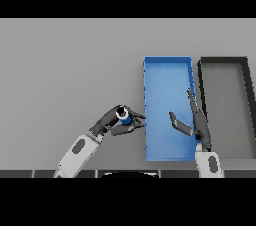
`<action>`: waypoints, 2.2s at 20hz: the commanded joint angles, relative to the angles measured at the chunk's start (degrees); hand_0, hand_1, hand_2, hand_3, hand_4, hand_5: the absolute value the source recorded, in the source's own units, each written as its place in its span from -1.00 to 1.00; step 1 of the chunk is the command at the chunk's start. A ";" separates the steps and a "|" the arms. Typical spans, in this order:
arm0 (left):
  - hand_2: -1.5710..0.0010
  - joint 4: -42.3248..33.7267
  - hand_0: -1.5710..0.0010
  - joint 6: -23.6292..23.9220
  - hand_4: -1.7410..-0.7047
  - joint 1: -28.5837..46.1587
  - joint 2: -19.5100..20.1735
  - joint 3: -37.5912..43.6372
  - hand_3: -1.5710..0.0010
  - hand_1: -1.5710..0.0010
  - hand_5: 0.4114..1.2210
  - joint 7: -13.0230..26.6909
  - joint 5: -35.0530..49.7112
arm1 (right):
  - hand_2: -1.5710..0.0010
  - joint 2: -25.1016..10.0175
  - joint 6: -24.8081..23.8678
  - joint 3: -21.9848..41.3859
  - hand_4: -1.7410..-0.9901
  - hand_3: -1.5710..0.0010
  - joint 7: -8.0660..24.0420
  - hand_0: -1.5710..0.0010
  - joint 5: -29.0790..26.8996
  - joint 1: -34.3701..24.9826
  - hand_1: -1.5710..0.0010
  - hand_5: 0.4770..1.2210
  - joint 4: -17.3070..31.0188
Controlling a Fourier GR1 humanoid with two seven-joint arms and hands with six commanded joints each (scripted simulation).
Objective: Pick up the blue pipe and place it into the blue bin.
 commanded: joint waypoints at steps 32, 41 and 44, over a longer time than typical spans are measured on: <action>-1.00 -0.16 -1.00 -8.23 -0.47 1.19 -5.60 4.59 -1.00 -1.00 1.00 1.73 -6.47 | 0.94 -2.26 15.48 14.31 0.22 1.00 34.35 1.00 -19.18 -19.18 1.00 -0.79 -22.12; -1.00 0.21 -1.00 -10.67 -0.47 1.29 -7.07 7.12 -1.00 -1.00 1.00 3.37 -7.76 | 0.88 -0.14 17.92 16.57 0.48 1.00 39.03 0.96 -20.53 -33.51 0.95 -0.89 -16.14; -1.00 0.31 -1.00 -11.43 -0.46 1.50 -7.58 7.74 -1.00 -1.00 1.00 4.80 -8.62 | 0.67 0.83 18.83 16.90 0.35 0.84 40.31 0.78 -20.89 -36.51 0.72 -0.97 -13.49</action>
